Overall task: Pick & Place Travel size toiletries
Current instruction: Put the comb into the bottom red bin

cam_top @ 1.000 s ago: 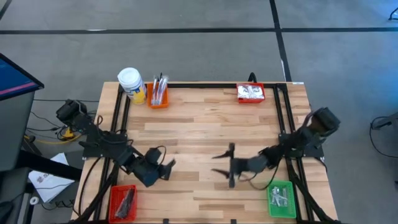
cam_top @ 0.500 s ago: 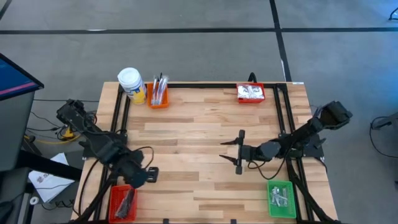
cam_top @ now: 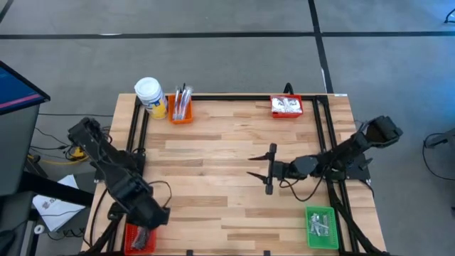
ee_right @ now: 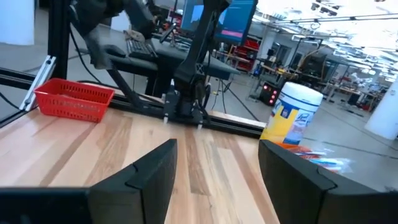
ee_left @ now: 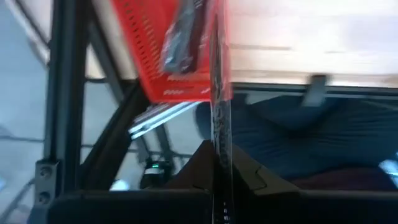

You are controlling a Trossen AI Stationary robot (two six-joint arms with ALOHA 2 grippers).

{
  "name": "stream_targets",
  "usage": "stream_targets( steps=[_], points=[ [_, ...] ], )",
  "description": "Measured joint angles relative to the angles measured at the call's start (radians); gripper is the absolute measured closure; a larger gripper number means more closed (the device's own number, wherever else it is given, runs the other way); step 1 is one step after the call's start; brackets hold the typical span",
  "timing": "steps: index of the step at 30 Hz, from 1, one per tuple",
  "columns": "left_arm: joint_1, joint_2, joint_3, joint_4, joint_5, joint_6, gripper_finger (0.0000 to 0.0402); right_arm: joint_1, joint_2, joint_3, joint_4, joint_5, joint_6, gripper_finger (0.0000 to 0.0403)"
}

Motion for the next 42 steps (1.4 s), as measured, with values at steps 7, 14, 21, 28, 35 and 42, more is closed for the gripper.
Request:
stream_targets(
  steps=[7,14,21,28,35,42],
  points=[
    [-0.061,0.117,0.000,0.011,0.026,-0.008,0.0398,-0.053,0.000,0.000,-0.002,-0.090,0.018,0.0184],
    [-0.107,0.209,0.000,0.030,0.035,-0.009,0.0397,-0.052,0.000,0.000,-0.003,-0.092,0.031,0.0184],
    [-0.148,0.262,0.000,0.037,0.033,-0.007,0.0397,-0.034,0.001,0.000,-0.005,-0.092,0.031,0.0184],
    [-0.183,0.279,0.000,0.039,-0.005,-0.005,0.0396,-0.033,0.001,0.000,-0.007,-0.092,0.031,0.0184],
    [-0.187,0.279,0.000,0.038,-0.069,-0.003,0.0396,-0.033,0.001,0.000,-0.008,-0.092,0.031,0.0184],
    [-0.187,0.282,-0.012,0.039,-0.069,-0.003,0.0396,-0.033,0.001,0.000,-0.010,-0.092,0.031,0.0184]
  ],
)
